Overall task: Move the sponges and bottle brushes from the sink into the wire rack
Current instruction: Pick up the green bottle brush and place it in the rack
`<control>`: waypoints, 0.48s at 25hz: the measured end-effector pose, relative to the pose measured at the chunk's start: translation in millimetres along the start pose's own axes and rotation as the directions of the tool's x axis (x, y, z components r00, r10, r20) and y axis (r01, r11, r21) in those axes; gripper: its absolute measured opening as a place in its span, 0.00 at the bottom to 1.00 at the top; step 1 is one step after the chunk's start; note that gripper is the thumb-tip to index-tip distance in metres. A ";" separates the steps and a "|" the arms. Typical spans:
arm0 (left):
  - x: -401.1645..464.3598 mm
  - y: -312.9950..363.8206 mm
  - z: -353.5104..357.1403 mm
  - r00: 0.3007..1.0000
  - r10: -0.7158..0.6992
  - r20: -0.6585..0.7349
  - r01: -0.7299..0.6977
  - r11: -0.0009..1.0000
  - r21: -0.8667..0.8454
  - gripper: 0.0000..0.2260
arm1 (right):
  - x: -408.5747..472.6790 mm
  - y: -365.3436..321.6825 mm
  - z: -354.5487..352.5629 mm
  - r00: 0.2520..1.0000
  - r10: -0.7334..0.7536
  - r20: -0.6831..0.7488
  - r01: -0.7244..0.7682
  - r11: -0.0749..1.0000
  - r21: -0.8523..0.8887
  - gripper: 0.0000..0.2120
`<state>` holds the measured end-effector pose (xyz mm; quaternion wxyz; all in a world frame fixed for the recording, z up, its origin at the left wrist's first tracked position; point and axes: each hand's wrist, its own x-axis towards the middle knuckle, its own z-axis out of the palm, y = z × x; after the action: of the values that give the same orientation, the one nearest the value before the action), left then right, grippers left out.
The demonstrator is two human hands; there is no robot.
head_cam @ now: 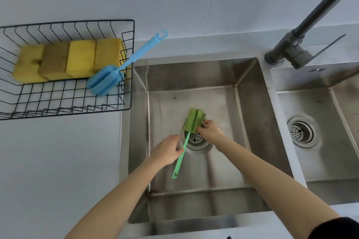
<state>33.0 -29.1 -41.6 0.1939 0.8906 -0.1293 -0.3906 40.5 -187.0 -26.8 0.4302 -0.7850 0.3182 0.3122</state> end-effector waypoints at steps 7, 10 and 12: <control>15.6 -9.3 26.8 0.995 -0.096 0.000 0.096 0.994 -0.059 0.13 | 34.6 0.0 21.7 0.994 0.109 -0.005 -0.108 0.993 0.042 0.29; 21.5 -7.2 32.3 0.994 -0.108 0.002 0.107 0.992 -0.072 0.13 | 41.8 -0.4 27.3 0.991 0.134 -0.032 -0.131 0.988 0.078 0.28; 23.6 -5.6 34.9 0.993 -0.116 -0.001 0.115 0.990 -0.079 0.13 | 45.7 1.3 30.2 0.989 0.143 -0.037 -0.137 0.983 0.124 0.27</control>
<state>23.0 -41.6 -81.0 0.2062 0.8893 -0.0617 -0.4036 60.5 -171.7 -75.5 0.4467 -0.7400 0.4007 0.3038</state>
